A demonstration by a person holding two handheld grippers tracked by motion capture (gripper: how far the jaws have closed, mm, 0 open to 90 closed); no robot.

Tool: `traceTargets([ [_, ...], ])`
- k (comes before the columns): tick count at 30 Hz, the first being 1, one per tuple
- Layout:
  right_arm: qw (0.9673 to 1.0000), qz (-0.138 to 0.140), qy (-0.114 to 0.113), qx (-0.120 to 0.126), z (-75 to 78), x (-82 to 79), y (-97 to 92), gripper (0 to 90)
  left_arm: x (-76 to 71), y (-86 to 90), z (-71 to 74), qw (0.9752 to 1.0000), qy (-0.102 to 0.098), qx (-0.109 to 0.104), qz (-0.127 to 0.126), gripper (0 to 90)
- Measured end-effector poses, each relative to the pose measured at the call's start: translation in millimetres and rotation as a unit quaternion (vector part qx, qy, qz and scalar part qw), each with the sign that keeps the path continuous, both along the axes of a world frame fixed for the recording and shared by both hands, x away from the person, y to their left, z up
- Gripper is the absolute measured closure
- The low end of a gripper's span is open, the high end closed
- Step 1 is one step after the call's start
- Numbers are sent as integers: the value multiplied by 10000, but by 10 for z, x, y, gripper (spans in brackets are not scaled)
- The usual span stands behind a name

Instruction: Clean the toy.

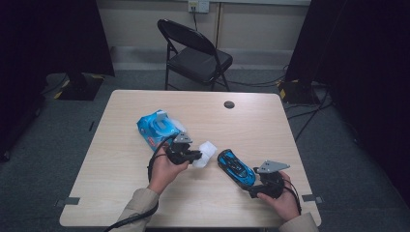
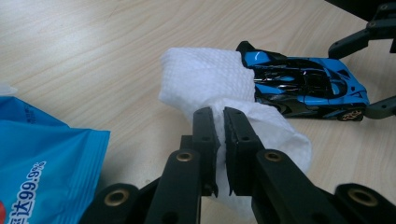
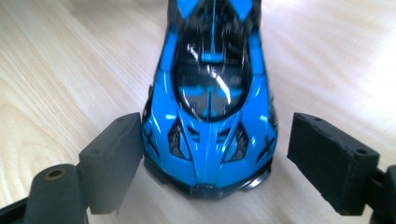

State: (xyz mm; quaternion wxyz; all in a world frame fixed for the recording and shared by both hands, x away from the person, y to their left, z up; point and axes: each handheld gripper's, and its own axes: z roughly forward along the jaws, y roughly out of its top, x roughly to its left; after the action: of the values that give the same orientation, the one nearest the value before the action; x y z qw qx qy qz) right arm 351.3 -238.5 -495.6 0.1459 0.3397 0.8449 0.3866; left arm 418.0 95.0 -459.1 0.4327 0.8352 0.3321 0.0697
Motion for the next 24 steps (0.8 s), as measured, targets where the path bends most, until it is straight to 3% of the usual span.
traceTargets([
  [9, 9985, -256, -258, 397, 248, 25, -10, 179, -78, -58, -44, 9999, 27, -75, -87, 839],
  [11, 9985, -262, -340, 353, 266, 76, 42, 210, -92, -58, -46, 9999, 16, -119, -95, 839],
  [14, 9990, -125, -274, 318, 268, 143, 150, 283, -113, -50, -73, 9998, 34, -146, -89, 839],
  [20, 9997, -26, -218, 81, 213, 271, 332, 330, -131, -30, -143, 9999, 75, -108, -41, 839],
  [24, 9997, -4, -181, 179, 195, 343, 380, 395, -160, -61, -184, 9999, 86, -106, -45, 839],
])
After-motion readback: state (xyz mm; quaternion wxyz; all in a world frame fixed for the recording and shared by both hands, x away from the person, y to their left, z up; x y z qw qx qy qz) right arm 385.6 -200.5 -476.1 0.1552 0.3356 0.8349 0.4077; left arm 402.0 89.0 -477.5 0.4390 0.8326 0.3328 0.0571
